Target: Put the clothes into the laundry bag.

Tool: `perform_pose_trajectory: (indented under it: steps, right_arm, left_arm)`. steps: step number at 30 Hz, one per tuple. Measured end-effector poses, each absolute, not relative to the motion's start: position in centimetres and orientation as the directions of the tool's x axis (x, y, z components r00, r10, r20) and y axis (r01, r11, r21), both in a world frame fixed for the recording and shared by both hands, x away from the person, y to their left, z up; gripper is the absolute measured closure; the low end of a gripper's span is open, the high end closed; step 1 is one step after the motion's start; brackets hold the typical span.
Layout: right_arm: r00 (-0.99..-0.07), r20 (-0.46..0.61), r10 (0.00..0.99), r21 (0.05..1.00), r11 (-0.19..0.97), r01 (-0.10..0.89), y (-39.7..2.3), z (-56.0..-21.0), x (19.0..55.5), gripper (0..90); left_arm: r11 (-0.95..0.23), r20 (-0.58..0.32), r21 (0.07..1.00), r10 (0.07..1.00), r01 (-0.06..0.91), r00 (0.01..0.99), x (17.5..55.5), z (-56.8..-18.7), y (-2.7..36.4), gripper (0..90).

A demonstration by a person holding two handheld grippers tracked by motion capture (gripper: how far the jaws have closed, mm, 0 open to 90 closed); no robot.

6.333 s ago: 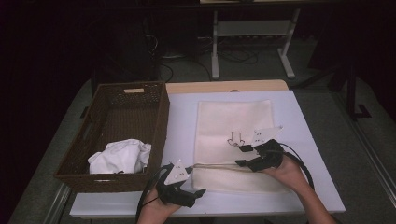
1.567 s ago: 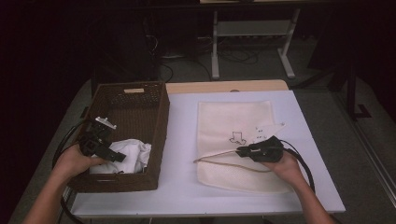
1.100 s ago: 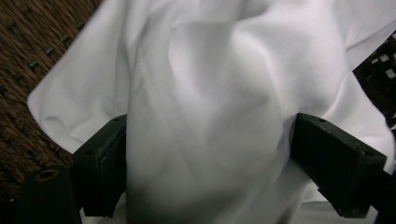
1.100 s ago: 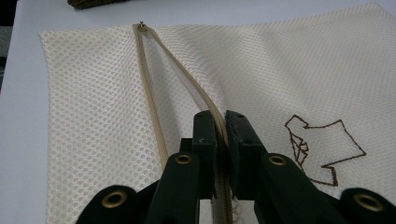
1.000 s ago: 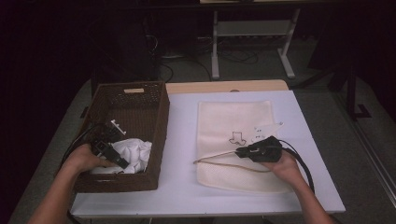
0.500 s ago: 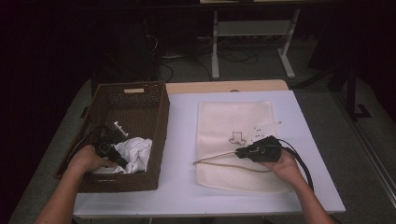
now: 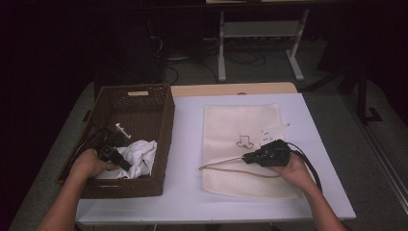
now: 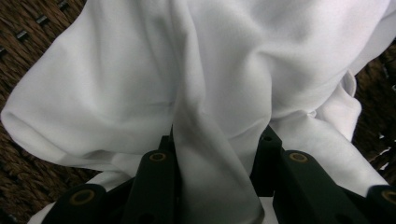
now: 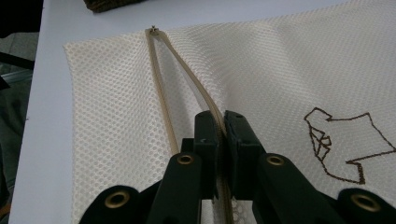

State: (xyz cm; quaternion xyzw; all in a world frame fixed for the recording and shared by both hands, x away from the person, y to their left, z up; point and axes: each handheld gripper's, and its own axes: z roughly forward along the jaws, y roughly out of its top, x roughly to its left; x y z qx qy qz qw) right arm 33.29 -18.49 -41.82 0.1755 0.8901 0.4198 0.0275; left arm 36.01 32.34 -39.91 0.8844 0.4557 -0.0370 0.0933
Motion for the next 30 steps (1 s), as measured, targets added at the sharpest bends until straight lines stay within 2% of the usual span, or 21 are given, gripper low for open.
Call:
perform_pose_trajectory:
  steps: [13,19,30]
  right_arm:
    - [-0.939,0.108,0.328,0.759,0.583,0.291,-18.6,-41.5,33.5,83.4]
    - [-0.938,0.111,0.329,0.761,0.579,0.293,-18.7,-41.4,33.6,83.7]
    - [-0.932,0.153,0.33,0.767,0.554,0.322,-19.0,-40.7,34.4,83.7]
  left_arm:
    - [-0.533,-0.212,0.224,0.791,0.816,0.574,35.7,-37.9,33.5,70.6]
    - [-0.484,-0.243,0.252,0.807,0.838,0.539,35.5,-37.0,34.3,70.6]
    - [-0.37,-0.339,0.374,0.799,0.85,0.497,34.5,-34.1,36.6,70.6]
